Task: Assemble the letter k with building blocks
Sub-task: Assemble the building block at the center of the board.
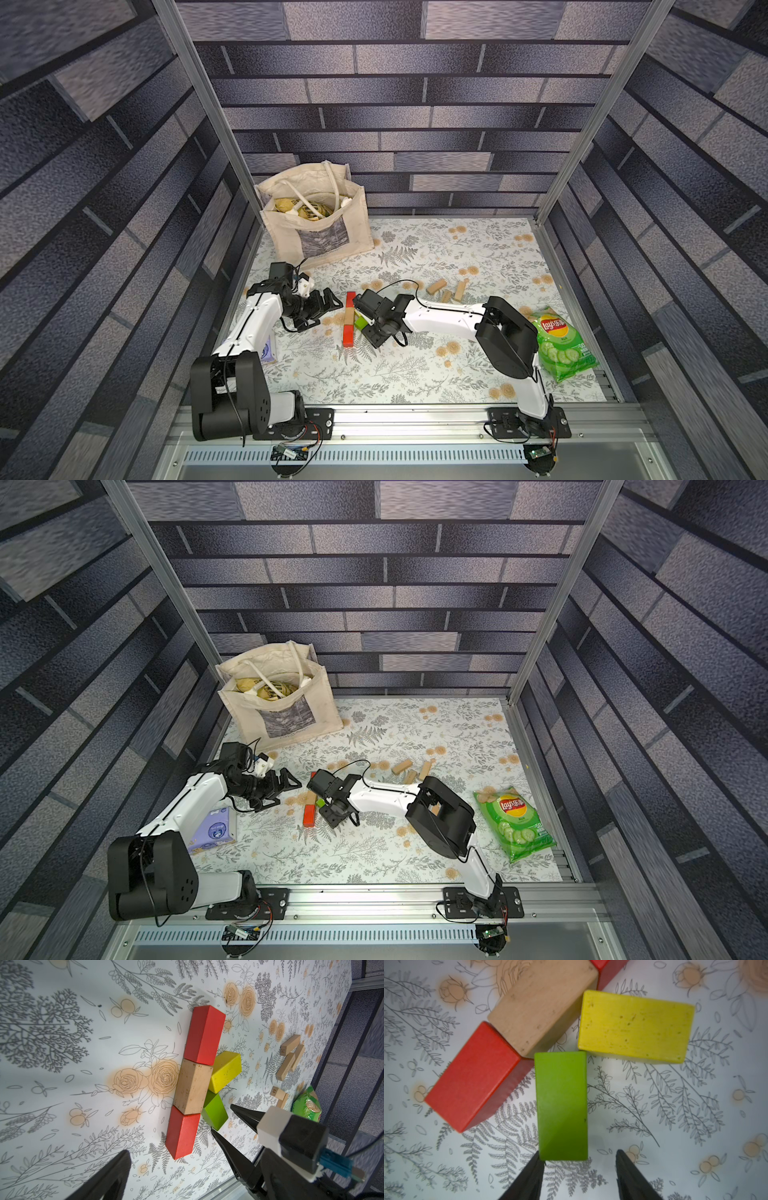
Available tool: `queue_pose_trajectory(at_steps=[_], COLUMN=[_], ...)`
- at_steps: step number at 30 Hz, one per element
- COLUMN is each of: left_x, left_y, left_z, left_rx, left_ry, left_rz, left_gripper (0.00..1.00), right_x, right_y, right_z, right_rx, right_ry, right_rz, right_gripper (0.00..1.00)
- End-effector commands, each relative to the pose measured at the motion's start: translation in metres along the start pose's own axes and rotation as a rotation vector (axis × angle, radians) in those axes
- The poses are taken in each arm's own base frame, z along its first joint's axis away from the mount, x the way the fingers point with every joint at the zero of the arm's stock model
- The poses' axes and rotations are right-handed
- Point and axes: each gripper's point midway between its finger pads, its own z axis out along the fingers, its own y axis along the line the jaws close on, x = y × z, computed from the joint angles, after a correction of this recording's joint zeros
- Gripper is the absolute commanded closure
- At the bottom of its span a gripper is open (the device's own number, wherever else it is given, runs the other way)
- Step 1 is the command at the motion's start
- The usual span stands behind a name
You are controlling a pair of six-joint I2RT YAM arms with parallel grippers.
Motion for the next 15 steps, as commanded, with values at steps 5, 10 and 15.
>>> queue_pose_trajectory(at_steps=[5,10,15], left_x=[-0.001,-0.001,-0.001], left_y=[-0.005,-0.005,-0.005], left_z=[-0.004,-0.004,-0.005], left_rx=[0.024,0.025,0.023], left_ry=[-0.003,-0.002,-0.006], left_rz=[0.023,0.023,0.023], left_gripper=[0.00,0.00,0.00], right_x=[-0.005,0.007,0.010], right_y=[0.003,-0.011,-0.015], right_z=[-0.036,-0.035,-0.022], right_rx=[-0.032,0.029,0.063], right_ry=[-0.120,-0.113,-0.073], right_rz=[0.088,0.164,0.196], right_gripper=[0.43,0.52,0.62])
